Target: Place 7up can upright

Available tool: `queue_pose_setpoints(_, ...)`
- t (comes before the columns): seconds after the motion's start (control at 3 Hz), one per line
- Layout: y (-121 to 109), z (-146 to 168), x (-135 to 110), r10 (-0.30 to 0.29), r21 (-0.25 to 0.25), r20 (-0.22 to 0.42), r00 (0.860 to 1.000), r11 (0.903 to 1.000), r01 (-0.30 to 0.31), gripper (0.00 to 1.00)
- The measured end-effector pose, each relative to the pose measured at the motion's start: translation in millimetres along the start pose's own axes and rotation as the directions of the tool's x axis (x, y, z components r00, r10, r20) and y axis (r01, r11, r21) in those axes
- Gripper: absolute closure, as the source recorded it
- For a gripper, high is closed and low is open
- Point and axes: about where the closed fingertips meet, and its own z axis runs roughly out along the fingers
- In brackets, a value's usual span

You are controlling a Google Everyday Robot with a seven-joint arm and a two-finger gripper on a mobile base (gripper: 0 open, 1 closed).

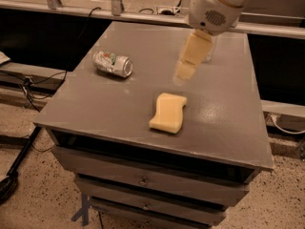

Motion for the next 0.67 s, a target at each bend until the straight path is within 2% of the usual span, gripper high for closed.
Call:
queue_pose_setpoints(0.33,-29,47,-64,0.029,-0.02,0.077,0.997,0.9994,-0.028,0.0)
queue_pose_setpoints(0.67,-53,94,-103,0.108,-0.033,0.116,0.987,0.9939,-0.105,0.0)
